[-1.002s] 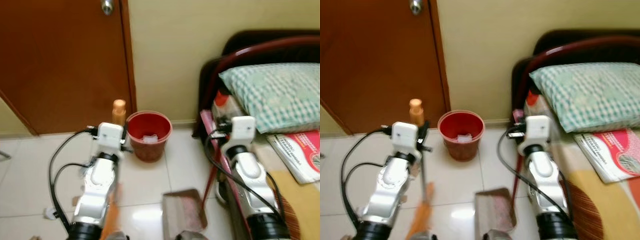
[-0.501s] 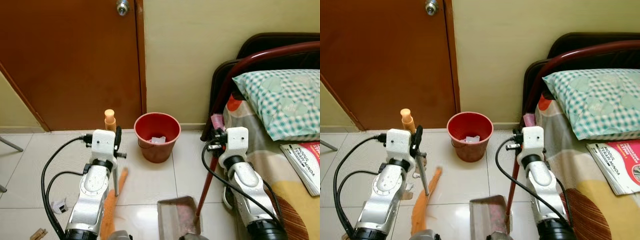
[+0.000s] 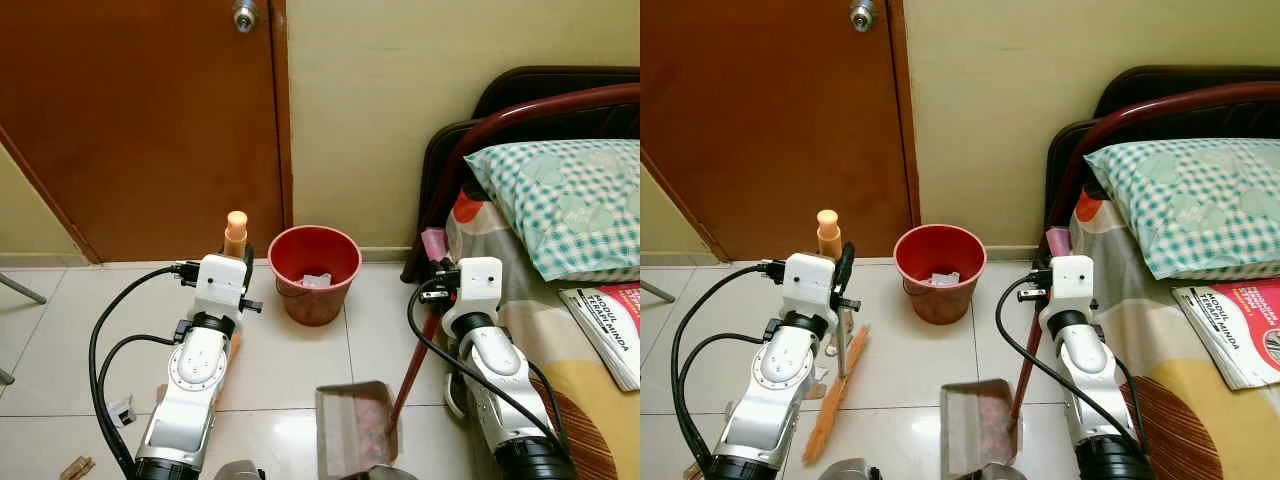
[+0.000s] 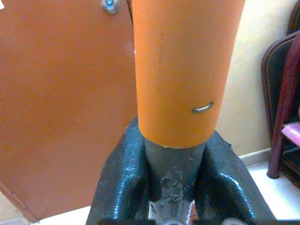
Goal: Sweep floor
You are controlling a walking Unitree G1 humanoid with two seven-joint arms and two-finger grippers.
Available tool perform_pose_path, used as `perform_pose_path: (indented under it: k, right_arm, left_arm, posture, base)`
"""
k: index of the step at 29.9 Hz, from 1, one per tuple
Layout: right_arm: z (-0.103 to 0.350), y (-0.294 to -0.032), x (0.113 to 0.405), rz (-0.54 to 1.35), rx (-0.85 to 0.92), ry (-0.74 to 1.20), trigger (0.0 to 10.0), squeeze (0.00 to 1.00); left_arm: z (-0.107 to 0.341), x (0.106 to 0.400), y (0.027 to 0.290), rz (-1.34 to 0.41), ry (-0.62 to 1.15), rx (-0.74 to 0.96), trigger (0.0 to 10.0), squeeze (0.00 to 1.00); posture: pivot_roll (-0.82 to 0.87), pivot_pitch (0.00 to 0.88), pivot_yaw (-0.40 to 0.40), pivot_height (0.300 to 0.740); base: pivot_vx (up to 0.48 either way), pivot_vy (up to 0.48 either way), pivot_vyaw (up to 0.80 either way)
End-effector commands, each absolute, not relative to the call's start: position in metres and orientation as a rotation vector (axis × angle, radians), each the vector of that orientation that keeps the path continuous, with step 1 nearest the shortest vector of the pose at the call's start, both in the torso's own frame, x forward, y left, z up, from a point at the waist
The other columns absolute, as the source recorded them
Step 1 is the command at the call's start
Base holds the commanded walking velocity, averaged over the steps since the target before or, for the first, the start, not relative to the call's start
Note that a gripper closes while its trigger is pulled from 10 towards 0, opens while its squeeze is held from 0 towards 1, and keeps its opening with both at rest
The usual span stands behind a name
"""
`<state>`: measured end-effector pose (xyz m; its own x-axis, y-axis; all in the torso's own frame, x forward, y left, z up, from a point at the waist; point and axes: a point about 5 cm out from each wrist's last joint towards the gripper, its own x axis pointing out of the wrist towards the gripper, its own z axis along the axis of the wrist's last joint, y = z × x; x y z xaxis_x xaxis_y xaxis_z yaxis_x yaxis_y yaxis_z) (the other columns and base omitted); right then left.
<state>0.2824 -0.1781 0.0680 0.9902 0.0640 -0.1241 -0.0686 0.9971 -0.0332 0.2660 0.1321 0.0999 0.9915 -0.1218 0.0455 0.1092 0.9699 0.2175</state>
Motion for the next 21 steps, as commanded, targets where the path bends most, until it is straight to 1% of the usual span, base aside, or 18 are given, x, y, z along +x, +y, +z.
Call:
perform_pose_path:
  k: [1, 3, 12, 15, 21]
  right_arm:
    - [0.074, -0.181, 0.286, 0.051, -0.033, 0.096, 10.0, 0.00]
    - [0.073, -0.181, 0.287, 0.051, -0.033, 0.098, 10.0, 0.00]
    - [0.075, -0.181, 0.290, 0.051, -0.032, 0.090, 10.0, 0.00]
    - [0.076, -0.180, 0.291, 0.055, -0.038, 0.086, 10.0, 0.00]
    - [0.077, -0.180, 0.293, 0.059, -0.043, 0.080, 10.0, 0.00]
  left_arm:
    - [0.122, 0.273, 0.128, -0.123, -0.150, 0.216, 10.0, 0.00]
    - [0.130, 0.277, 0.120, -0.134, -0.178, 0.209, 10.0, 0.00]
    - [0.143, 0.281, 0.114, -0.146, -0.232, 0.226, 10.0, 0.00]
    - [0.151, 0.284, 0.113, -0.140, -0.263, 0.240, 10.0, 0.00]
    - [0.155, 0.285, 0.113, -0.131, -0.281, 0.259, 10.0, 0.00]
  posture:
    - [0.02, 0.031, -0.013, 0.740]
    - [0.02, 0.031, -0.014, 0.740]
    - [0.01, 0.029, -0.017, 0.740]
    - [0.01, 0.027, -0.020, 0.740]
    - [0.01, 0.026, -0.023, 0.740]
  base:
    - [0.000, 0.000, -0.68]
    - [0.000, 0.171, -0.73]
    - [0.000, 0.355, -0.75]
    - [0.000, 0.000, 0.00]
    - [0.000, 0.000, 0.00]
